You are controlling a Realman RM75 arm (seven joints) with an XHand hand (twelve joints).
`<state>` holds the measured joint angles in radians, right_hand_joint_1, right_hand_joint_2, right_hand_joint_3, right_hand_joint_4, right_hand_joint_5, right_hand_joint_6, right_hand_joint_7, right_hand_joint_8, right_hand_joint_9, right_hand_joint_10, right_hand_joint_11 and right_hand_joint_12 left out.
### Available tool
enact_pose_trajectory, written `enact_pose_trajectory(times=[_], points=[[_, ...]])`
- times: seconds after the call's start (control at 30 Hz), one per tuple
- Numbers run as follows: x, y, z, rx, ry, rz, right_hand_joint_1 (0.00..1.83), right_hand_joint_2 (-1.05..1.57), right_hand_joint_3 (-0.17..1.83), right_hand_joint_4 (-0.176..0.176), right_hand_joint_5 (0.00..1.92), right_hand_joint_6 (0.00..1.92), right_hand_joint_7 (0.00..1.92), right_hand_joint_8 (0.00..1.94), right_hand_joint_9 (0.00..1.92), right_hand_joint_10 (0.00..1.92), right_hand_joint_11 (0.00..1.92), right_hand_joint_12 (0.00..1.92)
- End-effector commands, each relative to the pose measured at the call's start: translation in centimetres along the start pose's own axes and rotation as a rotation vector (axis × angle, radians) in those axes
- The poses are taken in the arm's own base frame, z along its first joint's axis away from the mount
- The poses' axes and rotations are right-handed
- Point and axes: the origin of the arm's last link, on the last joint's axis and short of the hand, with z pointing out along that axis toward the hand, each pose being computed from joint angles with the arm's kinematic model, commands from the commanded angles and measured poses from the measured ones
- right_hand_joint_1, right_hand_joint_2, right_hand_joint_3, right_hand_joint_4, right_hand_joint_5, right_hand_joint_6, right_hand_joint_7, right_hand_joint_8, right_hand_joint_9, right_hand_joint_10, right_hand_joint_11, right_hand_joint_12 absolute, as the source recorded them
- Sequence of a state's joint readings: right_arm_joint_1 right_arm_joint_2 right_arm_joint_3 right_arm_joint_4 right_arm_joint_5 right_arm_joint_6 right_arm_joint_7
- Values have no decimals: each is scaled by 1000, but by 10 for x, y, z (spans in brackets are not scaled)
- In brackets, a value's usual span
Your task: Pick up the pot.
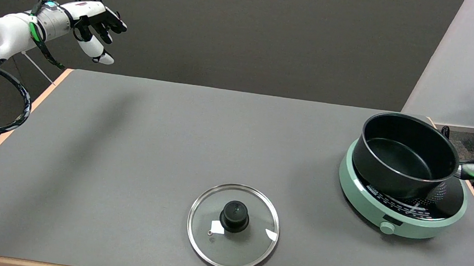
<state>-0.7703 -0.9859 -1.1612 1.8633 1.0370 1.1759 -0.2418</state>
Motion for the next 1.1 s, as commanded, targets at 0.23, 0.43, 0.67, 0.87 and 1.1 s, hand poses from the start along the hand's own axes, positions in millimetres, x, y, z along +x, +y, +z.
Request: enact_pose_trajectory(times=[0.23,0.43,0.67,0.87,1.1], points=[[2,43,-55,-177,-167,-308,1431,-1047,1016,-176,54,54,54,54,54,54,54,54],[-2,52,-52,-200,-224,-319,1465,-1047,1045,-176,70,70,70,70,70,70,70,70],[-15,62,-50,-227,-287,-306,1479,-1047,1059,-176,85,85,85,85,85,85,85,85],[-35,64,-41,-218,-359,-273,1480,-1047,1052,-176,93,93,93,93,93,93,93,93],[-55,56,-27,-159,-402,-255,1475,-1047,1032,-176,117,117,117,117,117,117,117,117]])
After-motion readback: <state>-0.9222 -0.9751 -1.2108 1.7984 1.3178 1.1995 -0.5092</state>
